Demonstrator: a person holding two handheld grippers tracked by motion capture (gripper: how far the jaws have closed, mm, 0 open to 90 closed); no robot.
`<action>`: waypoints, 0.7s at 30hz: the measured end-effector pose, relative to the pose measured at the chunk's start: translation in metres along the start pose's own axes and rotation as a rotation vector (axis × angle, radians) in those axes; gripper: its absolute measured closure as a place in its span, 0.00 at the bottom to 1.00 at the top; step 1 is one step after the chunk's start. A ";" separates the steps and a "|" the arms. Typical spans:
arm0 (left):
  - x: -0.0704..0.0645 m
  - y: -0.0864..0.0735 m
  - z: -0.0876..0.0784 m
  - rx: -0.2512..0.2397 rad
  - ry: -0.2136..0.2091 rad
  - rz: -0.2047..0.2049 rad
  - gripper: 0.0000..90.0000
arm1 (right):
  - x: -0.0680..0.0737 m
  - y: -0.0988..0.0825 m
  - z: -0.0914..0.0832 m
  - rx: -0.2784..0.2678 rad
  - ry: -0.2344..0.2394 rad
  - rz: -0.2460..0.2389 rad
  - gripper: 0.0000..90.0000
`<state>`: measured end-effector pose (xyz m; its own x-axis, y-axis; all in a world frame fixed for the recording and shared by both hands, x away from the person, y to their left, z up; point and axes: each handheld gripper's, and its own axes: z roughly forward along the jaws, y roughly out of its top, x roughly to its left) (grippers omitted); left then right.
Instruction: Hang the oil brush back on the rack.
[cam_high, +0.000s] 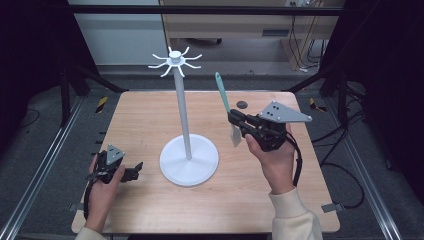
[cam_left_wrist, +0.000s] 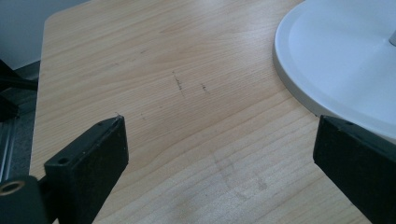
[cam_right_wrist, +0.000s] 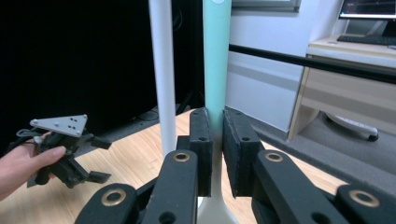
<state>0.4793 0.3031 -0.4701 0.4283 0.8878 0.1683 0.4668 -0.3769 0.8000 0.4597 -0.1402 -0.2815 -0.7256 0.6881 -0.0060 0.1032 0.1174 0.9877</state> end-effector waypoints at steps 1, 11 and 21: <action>0.000 0.000 0.000 0.001 0.000 0.001 0.03 | 0.002 0.001 0.000 -0.004 0.003 0.000 0.92; -0.001 0.000 0.001 0.009 0.003 0.008 0.03 | 0.012 0.014 0.000 -0.021 0.033 -0.036 0.92; 0.000 -0.001 0.000 0.010 0.009 0.007 0.03 | 0.011 0.024 0.003 -0.026 0.049 -0.040 0.92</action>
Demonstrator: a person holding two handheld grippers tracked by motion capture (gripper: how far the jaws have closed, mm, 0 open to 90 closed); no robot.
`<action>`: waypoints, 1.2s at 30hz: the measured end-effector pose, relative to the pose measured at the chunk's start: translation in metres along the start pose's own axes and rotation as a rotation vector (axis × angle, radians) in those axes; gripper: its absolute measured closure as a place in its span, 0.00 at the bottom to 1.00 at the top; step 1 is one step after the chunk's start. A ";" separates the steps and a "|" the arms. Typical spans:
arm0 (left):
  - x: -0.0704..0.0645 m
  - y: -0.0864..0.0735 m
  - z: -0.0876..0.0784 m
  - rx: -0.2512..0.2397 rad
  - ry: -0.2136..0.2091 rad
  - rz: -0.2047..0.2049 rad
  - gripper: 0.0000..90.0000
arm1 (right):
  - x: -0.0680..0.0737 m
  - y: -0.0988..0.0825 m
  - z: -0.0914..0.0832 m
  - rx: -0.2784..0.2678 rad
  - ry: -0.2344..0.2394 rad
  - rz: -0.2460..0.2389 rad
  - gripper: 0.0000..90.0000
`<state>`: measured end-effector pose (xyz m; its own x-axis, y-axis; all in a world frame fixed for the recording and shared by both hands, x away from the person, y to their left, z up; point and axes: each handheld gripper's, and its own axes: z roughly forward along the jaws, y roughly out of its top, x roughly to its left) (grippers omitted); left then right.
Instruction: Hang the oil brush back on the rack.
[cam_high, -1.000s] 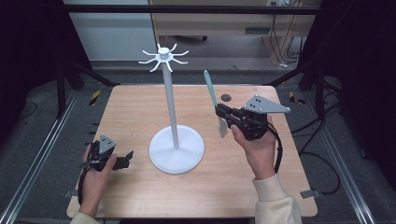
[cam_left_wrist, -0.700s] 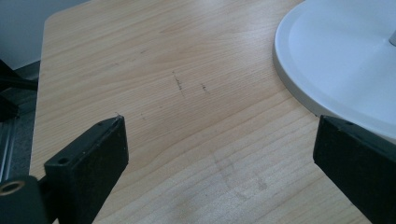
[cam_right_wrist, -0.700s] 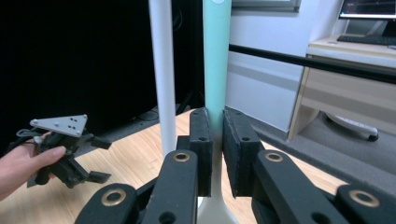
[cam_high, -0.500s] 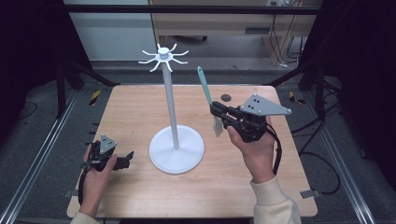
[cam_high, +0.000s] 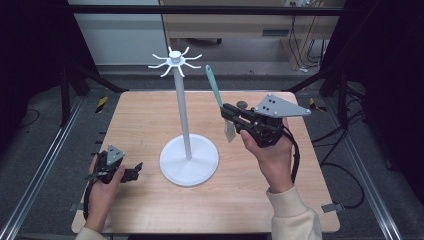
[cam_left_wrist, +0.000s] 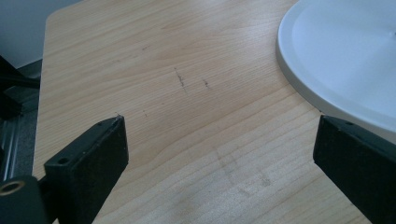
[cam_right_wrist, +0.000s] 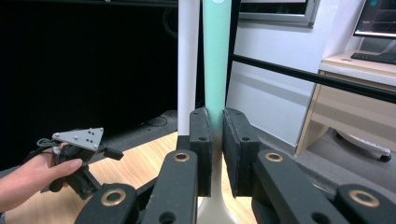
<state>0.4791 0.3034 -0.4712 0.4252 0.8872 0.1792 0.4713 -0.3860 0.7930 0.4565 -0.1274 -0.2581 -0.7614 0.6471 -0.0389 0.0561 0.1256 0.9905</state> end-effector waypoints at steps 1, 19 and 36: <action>0.000 0.000 0.000 0.000 -0.001 0.001 0.03 | -0.001 0.000 0.001 0.002 0.000 0.000 0.92; -0.001 0.000 0.001 0.007 -0.004 0.010 0.03 | -0.004 0.004 0.014 0.016 0.014 0.004 0.92; -0.001 0.000 0.001 0.007 -0.006 0.008 0.03 | -0.003 0.005 0.017 0.034 0.022 -0.001 0.92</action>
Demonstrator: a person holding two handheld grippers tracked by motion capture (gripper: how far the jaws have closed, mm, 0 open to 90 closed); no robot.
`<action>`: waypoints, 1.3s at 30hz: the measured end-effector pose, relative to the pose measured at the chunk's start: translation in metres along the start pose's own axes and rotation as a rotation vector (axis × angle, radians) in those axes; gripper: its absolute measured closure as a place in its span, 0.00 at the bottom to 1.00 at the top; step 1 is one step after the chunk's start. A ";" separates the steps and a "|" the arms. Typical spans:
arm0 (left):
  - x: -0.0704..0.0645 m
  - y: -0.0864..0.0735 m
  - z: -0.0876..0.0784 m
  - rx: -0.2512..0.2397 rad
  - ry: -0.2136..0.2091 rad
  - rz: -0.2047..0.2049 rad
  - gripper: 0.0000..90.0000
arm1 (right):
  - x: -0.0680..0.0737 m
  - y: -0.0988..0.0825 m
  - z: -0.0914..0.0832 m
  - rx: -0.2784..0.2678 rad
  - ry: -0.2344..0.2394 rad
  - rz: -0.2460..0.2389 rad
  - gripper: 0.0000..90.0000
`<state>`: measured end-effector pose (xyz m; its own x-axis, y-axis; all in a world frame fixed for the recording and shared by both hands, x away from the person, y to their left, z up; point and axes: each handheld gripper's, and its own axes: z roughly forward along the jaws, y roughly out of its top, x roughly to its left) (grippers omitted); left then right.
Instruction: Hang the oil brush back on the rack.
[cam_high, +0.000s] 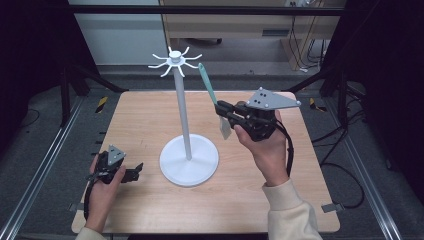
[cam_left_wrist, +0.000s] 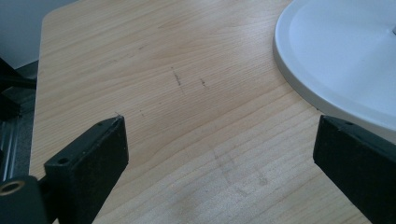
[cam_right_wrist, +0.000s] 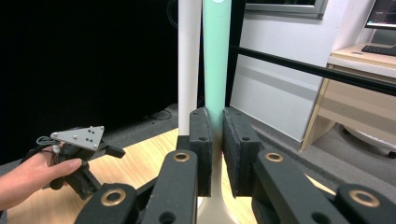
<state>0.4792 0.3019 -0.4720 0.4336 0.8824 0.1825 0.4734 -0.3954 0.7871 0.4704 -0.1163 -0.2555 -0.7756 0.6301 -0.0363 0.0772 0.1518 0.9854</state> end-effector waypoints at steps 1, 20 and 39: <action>0.000 0.000 0.000 0.000 0.000 0.000 0.03 | 0.000 0.000 0.001 0.002 0.002 0.000 0.92; 0.000 0.000 0.000 0.001 -0.003 0.000 0.03 | 0.003 -0.002 0.019 -0.001 0.027 0.027 0.92; 0.000 0.000 0.000 0.004 -0.005 0.001 0.03 | 0.008 -0.009 0.027 -0.030 0.023 0.042 0.92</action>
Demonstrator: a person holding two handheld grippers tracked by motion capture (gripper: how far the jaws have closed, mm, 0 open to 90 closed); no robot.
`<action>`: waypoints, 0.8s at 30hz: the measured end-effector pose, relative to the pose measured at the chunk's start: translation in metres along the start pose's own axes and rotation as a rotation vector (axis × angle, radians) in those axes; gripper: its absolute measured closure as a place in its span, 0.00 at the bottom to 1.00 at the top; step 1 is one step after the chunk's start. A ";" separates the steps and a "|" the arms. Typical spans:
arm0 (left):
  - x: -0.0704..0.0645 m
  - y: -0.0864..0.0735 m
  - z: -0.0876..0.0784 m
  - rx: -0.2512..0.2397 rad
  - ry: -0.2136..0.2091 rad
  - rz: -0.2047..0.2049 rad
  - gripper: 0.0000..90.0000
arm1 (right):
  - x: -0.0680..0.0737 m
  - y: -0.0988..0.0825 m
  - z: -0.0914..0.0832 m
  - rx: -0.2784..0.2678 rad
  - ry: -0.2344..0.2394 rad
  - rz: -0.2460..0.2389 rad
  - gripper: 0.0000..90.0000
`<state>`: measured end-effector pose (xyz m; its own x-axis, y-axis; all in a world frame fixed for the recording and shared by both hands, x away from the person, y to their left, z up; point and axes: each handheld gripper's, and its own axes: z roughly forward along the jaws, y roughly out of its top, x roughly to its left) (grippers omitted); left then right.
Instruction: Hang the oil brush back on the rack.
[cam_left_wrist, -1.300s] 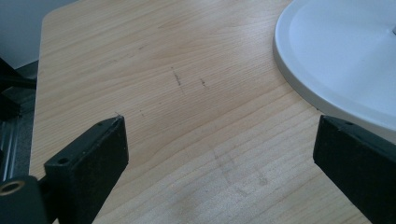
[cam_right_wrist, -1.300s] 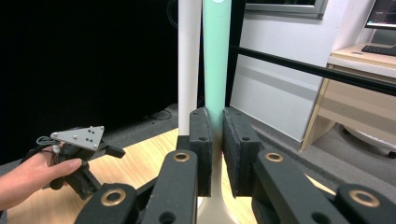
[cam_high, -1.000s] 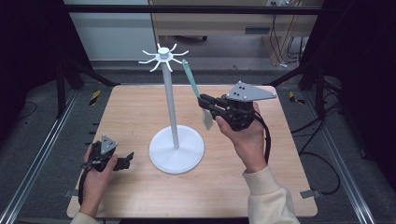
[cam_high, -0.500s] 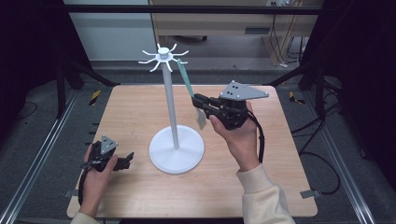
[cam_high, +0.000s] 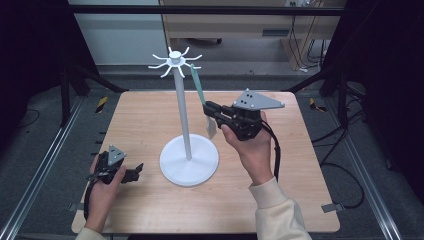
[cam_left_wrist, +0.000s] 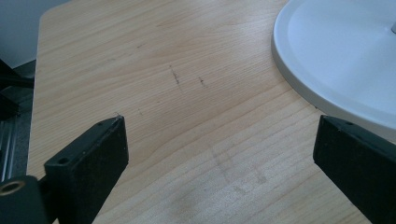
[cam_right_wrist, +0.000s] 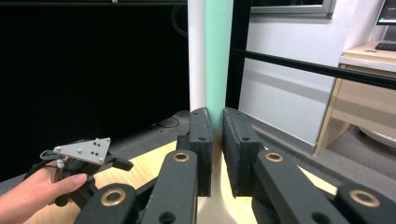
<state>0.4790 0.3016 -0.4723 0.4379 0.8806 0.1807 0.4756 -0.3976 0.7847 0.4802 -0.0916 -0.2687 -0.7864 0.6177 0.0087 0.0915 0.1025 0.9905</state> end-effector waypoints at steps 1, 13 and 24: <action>0.000 0.000 0.000 0.000 0.000 0.000 0.03 | 0.000 0.000 0.000 -0.002 -0.001 0.001 0.92; 0.000 0.000 0.000 -0.001 0.000 -0.001 0.03 | 0.001 -0.002 0.006 -0.009 -0.001 0.005 0.92; -0.001 -0.001 0.000 0.001 -0.006 -0.004 0.03 | 0.002 -0.006 0.016 -0.036 -0.002 0.025 0.92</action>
<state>0.4784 0.3013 -0.4728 0.4409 0.8805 0.1743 0.4783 -0.3948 0.7845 0.4874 -0.0786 -0.2772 -0.7830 0.6211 0.0337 0.0896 0.0591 0.9942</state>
